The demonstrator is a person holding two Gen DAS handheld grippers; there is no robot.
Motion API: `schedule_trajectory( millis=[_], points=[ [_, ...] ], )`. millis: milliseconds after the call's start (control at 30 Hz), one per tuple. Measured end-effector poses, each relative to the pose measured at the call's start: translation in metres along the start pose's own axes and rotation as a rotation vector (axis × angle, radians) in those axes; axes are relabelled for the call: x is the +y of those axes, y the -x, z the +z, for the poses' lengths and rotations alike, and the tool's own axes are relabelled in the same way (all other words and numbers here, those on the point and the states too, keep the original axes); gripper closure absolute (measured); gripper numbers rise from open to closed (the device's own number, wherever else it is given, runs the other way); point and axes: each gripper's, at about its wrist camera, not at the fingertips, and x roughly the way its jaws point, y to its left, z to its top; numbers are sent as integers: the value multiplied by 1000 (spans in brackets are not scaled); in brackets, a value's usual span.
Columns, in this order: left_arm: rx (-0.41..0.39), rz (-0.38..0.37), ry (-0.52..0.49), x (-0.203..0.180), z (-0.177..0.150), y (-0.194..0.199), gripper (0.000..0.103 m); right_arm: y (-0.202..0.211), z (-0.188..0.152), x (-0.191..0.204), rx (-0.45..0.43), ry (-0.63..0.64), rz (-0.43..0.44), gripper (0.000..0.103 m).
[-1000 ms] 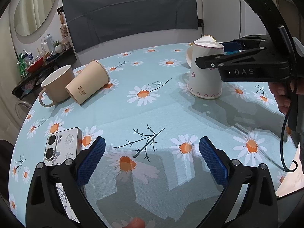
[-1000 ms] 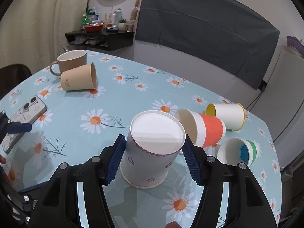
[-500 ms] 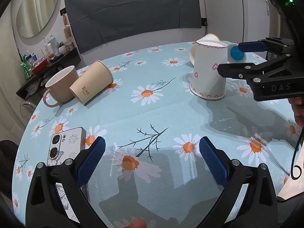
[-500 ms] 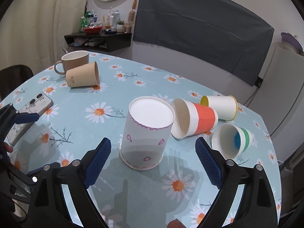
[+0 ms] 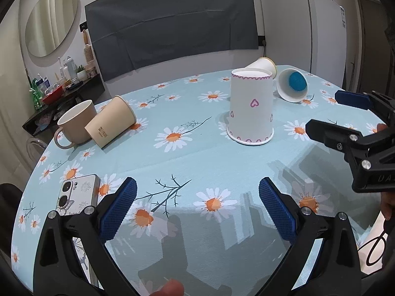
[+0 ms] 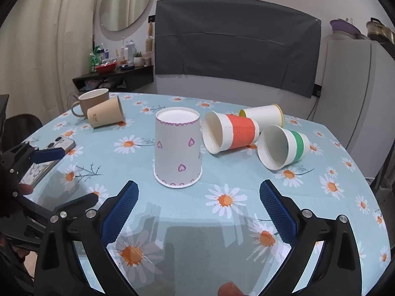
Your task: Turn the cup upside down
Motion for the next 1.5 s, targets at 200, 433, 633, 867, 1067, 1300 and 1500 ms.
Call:
schedule_trajectory(
  millis=[200,433,633,867,1067,1300,1500],
  points=[
    [-20,-7,-7,-3,3,-1,6,-5,-11,-7,1,-44,3,8],
    [-14,-40,45,8,2,-3,6,-5,-18,-6,-19,-49,26,8],
    [-20,-45,44,7,1,-3,6,-5,-20,-1,-20,-23,23,8],
    [-26,-40,19,3,1,-1,6,-4,-19,-3,-28,-42,20,8],
    [-29,-29,3,2,0,0,6,-5,-20,-6,-25,-58,22,8],
    [-23,-30,8,2,0,0,6,-5,-20,-7,-25,-62,33,8],
    [-18,-33,8,2,0,-2,6,-6,-20,-7,-16,-64,40,8]
  ],
)
